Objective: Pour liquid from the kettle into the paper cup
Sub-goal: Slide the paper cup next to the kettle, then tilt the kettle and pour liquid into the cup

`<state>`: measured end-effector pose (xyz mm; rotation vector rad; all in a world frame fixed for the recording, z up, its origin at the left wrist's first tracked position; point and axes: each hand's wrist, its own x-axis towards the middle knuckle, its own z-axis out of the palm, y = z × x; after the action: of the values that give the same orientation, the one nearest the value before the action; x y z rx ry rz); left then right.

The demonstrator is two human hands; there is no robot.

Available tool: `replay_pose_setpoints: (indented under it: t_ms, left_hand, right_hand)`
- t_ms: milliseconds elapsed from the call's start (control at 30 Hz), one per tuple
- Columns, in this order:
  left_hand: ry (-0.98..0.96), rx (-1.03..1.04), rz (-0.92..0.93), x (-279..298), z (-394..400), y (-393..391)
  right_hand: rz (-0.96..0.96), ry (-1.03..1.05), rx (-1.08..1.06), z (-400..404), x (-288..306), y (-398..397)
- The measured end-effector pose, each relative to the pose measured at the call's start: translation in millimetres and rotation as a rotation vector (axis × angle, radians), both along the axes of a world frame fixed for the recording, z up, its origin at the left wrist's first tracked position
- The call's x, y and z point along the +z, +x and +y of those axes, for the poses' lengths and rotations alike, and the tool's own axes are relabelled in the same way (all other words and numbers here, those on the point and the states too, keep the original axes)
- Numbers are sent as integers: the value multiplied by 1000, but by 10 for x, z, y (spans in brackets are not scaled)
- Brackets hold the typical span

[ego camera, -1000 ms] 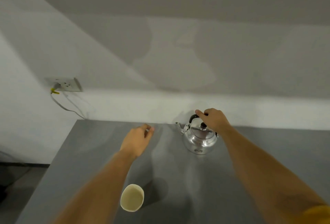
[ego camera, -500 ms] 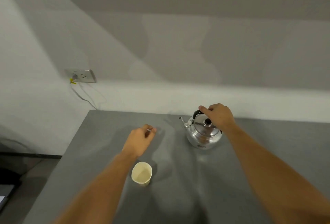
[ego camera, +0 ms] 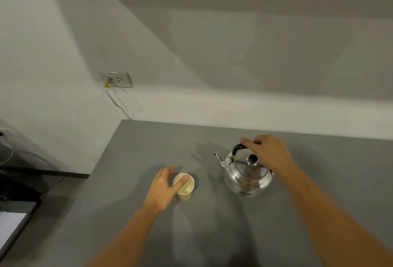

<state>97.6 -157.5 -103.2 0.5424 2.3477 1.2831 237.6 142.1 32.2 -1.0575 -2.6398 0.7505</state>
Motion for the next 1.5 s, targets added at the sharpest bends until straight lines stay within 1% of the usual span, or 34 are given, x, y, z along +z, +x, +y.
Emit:
replay_pose_setpoints:
  t_ms: [267,467,600,833,967,1133,1500]
  left_hand:
    - [61,-26,-80,-145,-34,268]
    - [55,-1,-79,-228,28,316]
    - [56,8,-79,-249,56,325]
    - [70,33,-96,-266,83,341]
    - [87,45,-104,-250,87,351]
    - [97,37,-118,-253,92,341]
    - [87,37,-125,-255,104,334]
  right_hand:
    - [13,-8,41,-343,19,152]
    - [5,7,70,-544,30,120]
    - [-53,76,112,-682,54,20]
    - [-149,135,163,-969,131,-200]
    - [-248,244,222,-1118,195,-320]
    - [-304,315,282,-1223,225,-423]
    - [-324,511,365,-1358,173,-554]
